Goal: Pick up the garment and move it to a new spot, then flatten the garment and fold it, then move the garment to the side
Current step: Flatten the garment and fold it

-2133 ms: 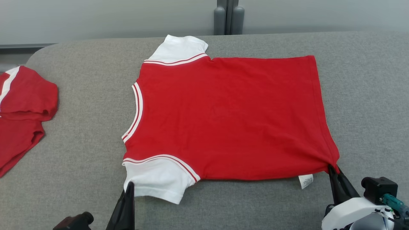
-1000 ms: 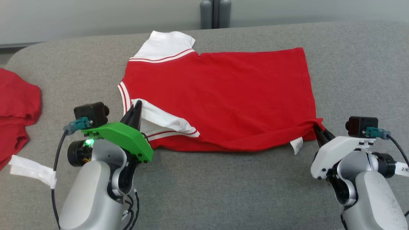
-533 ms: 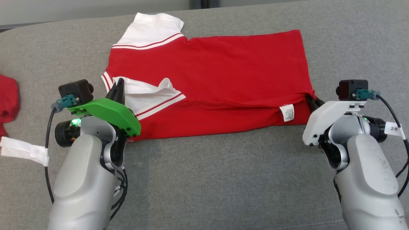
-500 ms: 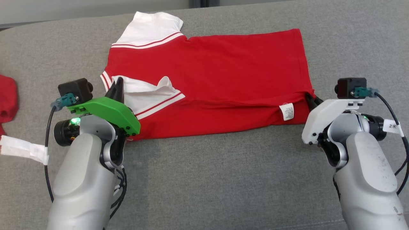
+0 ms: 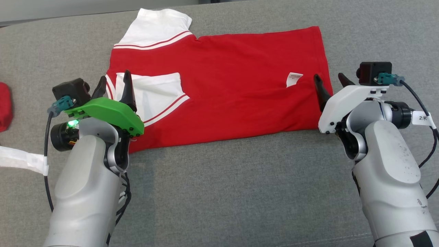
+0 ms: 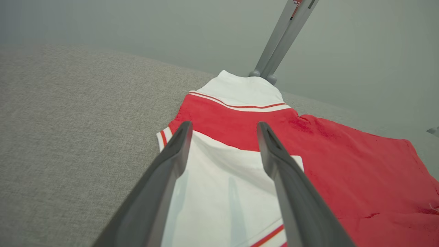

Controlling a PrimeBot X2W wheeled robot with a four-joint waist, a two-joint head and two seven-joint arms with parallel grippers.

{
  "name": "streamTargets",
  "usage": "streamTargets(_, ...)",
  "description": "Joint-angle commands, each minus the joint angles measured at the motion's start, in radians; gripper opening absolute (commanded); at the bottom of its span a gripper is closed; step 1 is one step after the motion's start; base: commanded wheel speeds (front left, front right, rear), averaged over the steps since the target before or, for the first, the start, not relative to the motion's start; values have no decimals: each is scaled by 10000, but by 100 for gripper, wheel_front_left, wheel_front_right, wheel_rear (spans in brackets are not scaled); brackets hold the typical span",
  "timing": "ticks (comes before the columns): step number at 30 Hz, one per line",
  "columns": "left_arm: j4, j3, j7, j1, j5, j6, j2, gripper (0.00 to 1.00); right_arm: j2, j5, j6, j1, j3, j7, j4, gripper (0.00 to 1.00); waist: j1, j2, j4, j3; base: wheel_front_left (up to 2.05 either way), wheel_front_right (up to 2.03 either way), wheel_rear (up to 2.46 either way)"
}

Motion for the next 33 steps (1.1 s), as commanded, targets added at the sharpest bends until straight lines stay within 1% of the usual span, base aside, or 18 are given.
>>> streamTargets(1, 33, 17, -149, -179, -48, -88, 22, 100, -27, -69, -18, -48, -46, -188, -111, 100, 0, 0, 30, -66, 0, 0, 0)
streamTargets(5, -139, 23, -328, -18, -122, -240, 141, 100, -27, -224, -18, 374, -150, -345, -600, 100, 0, 0, 114, -273, 0, 0, 0)
streamTargets(10, -701, -27, -47, 456, -167, -359, 459, 100, -26, -582, -18, 1173, -322, 87, -1719, 100, 0, 0, 246, -607, 0, 0, 0)
streamTargets(12, -1090, -89, 247, 750, -97, -282, 668, 100, -48, -804, -18, 1673, -400, 442, -2338, 100, 0, 0, 296, -762, 0, 0, 0)
streamTargets(15, -1754, -185, 992, 1460, -138, -137, 979, 100, -207, -943, -18, 2556, -353, 1194, -3310, 100, 0, 0, 377, -946, 0, 0, 0)
streamTargets(18, -2453, -240, 1803, 2383, -210, 94, 1323, 100, -281, -834, -17, 3489, -261, 1865, -4230, 100, 0, 0, 409, -1050, 0, 0, 0)
streamTargets(20, -2857, -237, 2261, 3008, -344, 277, 1432, 100, -290, -711, -18, 3999, -330, 2154, -4690, 100, 0, 0, 411, -1068, 0, 0, 0)
streamTargets(23, -3283, -202, 2861, 3787, -501, 567, 1513, 100, -251, -608, -18, 4595, -476, 2411, -5056, 100, 0, 0, 410, -1048, 0, 0, 0)
streamTargets(26, -3610, -167, 3375, 4287, -833, 747, 1399, 100, -174, -496, -17, 4928, -597, 2548, -5182, 100, 0, 0, 384, -959, 0, 0, 0)
streamTargets(29, -3794, -99, 3611, 4421, -1075, 855, 1243, 100, -132, -429, -18, 4933, -617, 2543, -5126, 100, 0, 0, 309, -834, 0, 0, 0)
streamTargets(33, -3766, 74, 3728, 4128, -1360, 993, 1090, 100, -98, -401, -18, 4643, -545, 2478, -4870, 100, 0, 0, 164, -647, 0, 0, 0)
